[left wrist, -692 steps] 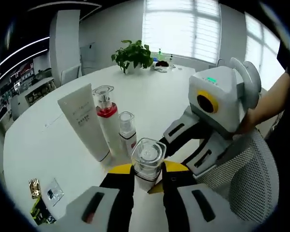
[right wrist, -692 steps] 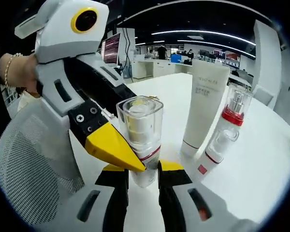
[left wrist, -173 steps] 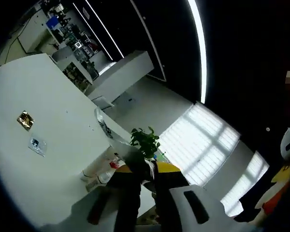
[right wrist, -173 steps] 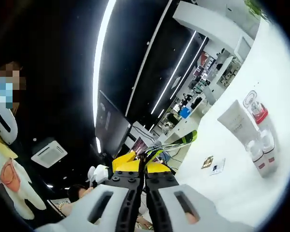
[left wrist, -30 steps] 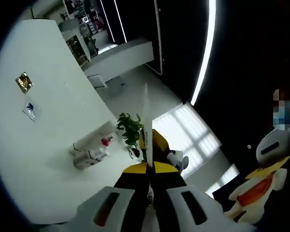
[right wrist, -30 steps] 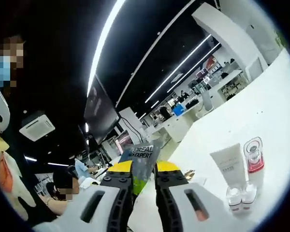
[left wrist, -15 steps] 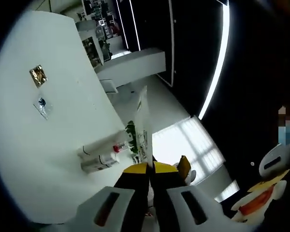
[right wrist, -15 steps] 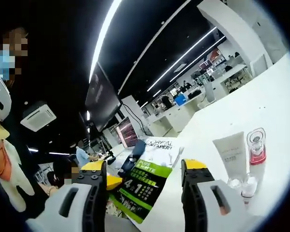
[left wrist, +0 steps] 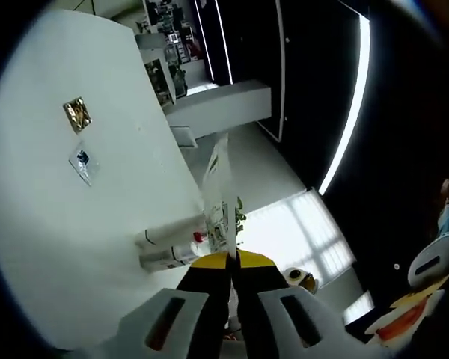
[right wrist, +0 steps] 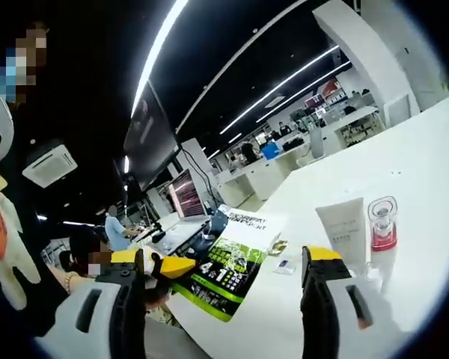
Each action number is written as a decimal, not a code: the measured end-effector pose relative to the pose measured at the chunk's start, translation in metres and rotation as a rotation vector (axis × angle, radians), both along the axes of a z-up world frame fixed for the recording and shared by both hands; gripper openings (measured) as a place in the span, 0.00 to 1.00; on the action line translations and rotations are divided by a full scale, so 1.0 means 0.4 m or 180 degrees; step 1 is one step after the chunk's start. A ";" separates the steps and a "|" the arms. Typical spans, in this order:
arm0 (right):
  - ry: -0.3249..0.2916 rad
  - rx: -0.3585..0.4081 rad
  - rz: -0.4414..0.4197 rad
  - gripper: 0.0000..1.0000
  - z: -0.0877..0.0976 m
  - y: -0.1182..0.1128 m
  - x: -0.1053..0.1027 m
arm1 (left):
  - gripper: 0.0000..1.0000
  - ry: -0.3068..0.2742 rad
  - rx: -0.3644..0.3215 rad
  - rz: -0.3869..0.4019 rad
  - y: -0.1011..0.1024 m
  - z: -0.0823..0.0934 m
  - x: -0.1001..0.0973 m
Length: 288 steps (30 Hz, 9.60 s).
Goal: Arrange the skincare products in the storage area until every visible bottle or jar stands upright without overlapping.
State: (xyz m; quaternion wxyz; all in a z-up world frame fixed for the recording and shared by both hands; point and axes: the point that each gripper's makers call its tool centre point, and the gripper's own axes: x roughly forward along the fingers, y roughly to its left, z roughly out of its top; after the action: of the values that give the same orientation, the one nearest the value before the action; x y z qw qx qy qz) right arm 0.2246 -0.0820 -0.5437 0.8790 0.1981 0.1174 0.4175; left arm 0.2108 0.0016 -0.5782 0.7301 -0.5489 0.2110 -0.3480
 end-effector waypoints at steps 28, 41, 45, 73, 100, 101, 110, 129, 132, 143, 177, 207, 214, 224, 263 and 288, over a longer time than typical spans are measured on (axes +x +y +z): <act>0.0068 -0.0772 -0.0397 1.00 -0.124 -0.160 0.006 | 0.00 0.0312 0.0152 -0.0134 -0.042 -0.112 0.029; 0.0158 -0.1191 -0.0573 1.00 -0.209 -0.243 -0.001 | 0.00 0.0467 0.0338 -0.0121 -0.061 -0.185 0.065; 0.0217 -0.1182 -0.0648 1.00 -0.224 -0.254 -0.004 | 0.00 0.0500 0.0412 -0.0162 -0.074 -0.207 0.067; 0.0201 -0.1487 -0.0685 1.00 -0.280 -0.238 -0.012 | 0.00 0.0736 0.1163 -0.0099 -0.083 -0.379 0.075; 0.0205 -0.1537 -0.0674 1.00 -0.276 -0.237 -0.009 | 0.20 0.0202 0.2888 -0.0348 -0.034 -0.445 0.072; 0.0205 -0.1533 -0.0675 1.00 -0.276 -0.237 -0.009 | 0.20 0.0158 0.2964 -0.0377 -0.027 -0.448 0.075; 0.0218 -0.1536 -0.0669 1.00 -0.280 -0.237 -0.009 | 0.31 -0.0186 0.3699 -0.0716 -0.002 -0.463 0.070; 0.0245 -0.1559 -0.0674 1.00 -0.285 -0.241 -0.011 | 0.52 -0.1454 0.4374 -0.2095 -0.099 -0.449 0.122; 0.0251 -0.1569 -0.0670 1.00 -0.287 -0.240 -0.012 | 0.53 -0.1346 0.4412 -0.2161 -0.100 -0.466 0.118; 0.0274 -0.1590 -0.0699 1.00 -0.292 -0.245 -0.009 | 0.54 -0.1290 0.4484 -0.2070 -0.115 -0.476 0.139; 0.0266 -0.1650 -0.0642 1.00 -0.299 -0.231 -0.013 | 0.58 -0.1243 0.4412 -0.2028 -0.118 -0.475 0.164; 0.0044 -0.1758 -0.0433 0.99 -0.281 -0.199 -0.038 | 0.92 -0.1060 0.3876 -0.1008 -0.030 -0.343 0.098; -0.0008 -0.1708 -0.0529 0.96 -0.265 -0.211 -0.034 | 0.99 -0.1031 0.3823 -0.0835 0.012 -0.306 0.059; 0.0003 -0.1689 -0.0526 0.97 -0.266 -0.215 -0.033 | 0.99 -0.0768 0.3763 -0.0589 0.084 -0.283 0.003; -0.0008 -0.1749 -0.0443 0.97 -0.267 -0.206 -0.042 | 0.99 -0.0760 0.3681 -0.0228 0.160 -0.227 -0.054; -0.0007 -0.1761 -0.0474 0.97 -0.269 -0.215 -0.040 | 0.99 -0.0464 0.3832 -0.0385 0.122 -0.265 0.086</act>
State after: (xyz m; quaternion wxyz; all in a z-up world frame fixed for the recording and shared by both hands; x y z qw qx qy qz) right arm 0.2087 -0.1678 -0.6514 0.9280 -0.0417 0.2110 0.3041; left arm 0.2451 0.0505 -0.6842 0.9037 -0.0016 0.3510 -0.2452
